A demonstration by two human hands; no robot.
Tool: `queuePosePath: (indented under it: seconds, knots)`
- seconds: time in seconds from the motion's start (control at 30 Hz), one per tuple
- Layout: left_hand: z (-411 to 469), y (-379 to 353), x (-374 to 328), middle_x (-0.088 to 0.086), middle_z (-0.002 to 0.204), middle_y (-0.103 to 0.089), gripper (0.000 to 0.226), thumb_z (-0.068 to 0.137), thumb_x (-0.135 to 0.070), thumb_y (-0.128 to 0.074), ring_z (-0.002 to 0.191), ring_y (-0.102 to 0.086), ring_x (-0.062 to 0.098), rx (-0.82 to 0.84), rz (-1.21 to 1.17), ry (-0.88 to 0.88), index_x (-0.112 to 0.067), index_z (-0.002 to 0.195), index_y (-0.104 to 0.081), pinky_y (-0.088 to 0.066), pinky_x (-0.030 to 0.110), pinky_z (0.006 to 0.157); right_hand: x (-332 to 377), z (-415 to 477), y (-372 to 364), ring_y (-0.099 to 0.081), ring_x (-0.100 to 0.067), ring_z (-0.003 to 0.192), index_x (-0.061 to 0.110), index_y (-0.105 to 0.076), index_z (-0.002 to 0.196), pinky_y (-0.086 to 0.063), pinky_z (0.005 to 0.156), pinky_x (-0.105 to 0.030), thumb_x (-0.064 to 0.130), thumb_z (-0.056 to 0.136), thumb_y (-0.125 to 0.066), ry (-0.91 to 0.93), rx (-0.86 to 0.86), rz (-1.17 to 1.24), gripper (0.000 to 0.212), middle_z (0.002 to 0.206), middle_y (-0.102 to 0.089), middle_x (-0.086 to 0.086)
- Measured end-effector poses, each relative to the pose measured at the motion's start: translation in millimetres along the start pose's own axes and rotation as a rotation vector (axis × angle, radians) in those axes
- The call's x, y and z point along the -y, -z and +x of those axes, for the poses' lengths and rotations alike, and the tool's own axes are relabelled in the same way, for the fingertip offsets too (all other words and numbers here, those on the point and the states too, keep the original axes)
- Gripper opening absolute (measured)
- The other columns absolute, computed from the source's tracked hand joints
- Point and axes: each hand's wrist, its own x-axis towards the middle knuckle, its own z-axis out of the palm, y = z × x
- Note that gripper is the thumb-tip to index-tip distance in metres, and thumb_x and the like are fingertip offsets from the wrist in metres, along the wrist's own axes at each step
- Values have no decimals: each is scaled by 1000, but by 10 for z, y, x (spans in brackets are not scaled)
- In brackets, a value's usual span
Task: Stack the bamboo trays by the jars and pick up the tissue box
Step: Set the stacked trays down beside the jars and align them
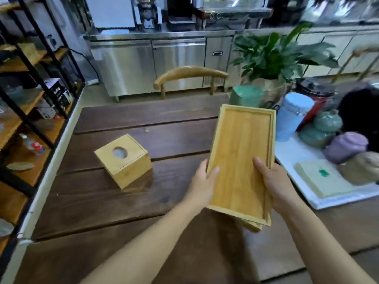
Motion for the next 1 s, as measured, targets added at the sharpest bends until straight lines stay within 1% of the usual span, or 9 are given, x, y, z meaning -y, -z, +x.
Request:
queuePosePath:
  seconds: [0.07, 0.2, 0.4, 0.53, 0.7, 0.8, 0.87, 0.93, 1.0]
  knots:
    - [161, -108, 0, 0, 127, -59, 42, 99, -33, -43, 119, -57, 23, 70, 43, 8, -19, 139, -44, -46, 44, 102, -99, 102, 110, -62, -29, 97, 3, -52, 123, -51, 84, -42, 32, 91, -50, -37, -48, 30, 43, 112, -64, -14]
    - [478, -301, 3, 6, 135, -58, 38, 100, -22, -41, 121, -56, 26, 211, 66, 112, -17, 137, -46, -45, 41, 102, -267, 267, 252, -57, -20, 71, 8, -52, 117, -48, 50, -25, 25, 94, -45, -134, -116, 117, 30, 84, -61, -5]
    - [691, -423, 209, 3, 143, -49, 47, 101, -16, -37, 127, -50, 25, 363, 74, 239, -26, 147, -33, -43, 36, 98, -571, 410, 362, -59, -21, 76, 4, -48, 125, -44, 58, -31, 22, 95, -44, -228, -131, 168, 35, 91, -62, -7]
    - [773, -450, 276, 3, 149, -45, 53, 99, -14, -38, 133, -44, 27, 375, 114, 259, -29, 149, -28, -35, 49, 111, -754, 476, 347, -62, -26, 88, 6, -49, 127, -50, 67, -35, 22, 93, -47, -254, -158, 184, 37, 111, -63, -13]
    - [794, -424, 313, 3, 148, -45, 52, 100, -12, -36, 133, -44, 25, 358, 127, 259, -27, 149, -29, -34, 46, 112, -833, 591, 313, -63, -26, 89, 15, -48, 125, -52, 80, -44, 19, 94, -46, -204, -138, 128, 31, 105, -65, -9]
    - [776, -397, 337, 1, 143, -47, 50, 101, -10, -34, 126, -47, 21, 352, 95, 251, -27, 148, -31, -40, 34, 98, -861, 618, 283, -60, -30, 101, 17, -45, 129, -48, 93, -51, 20, 94, -46, -175, -138, 55, 36, 118, -61, -12]
    - [752, -394, 334, 0, 139, -48, 49, 101, -9, -33, 125, -47, 21, 347, 81, 234, -28, 147, -30, -40, 32, 95, -858, 606, 274, -60, -29, 101, 17, -43, 131, -49, 91, -48, 19, 94, -46, -155, -117, 49, 37, 118, -60, -11]
    - [730, -416, 361, -2, 145, -44, 51, 101, -12, -33, 132, -43, 21, 328, 81, 203, -28, 149, -26, -37, 37, 106, -844, 586, 278, -60, -25, 97, 17, -41, 132, -50, 84, -44, 18, 94, -46, -124, -90, 54, 38, 117, -59, -10]
    - [706, -450, 412, -1, 150, -40, 52, 101, -16, -34, 137, -38, 22, 307, 83, 180, -31, 150, -23, -32, 43, 112, -844, 579, 290, -58, -26, 102, 20, -35, 135, -49, 88, -46, 20, 94, -46, -98, -75, 35, 43, 121, -56, -8]
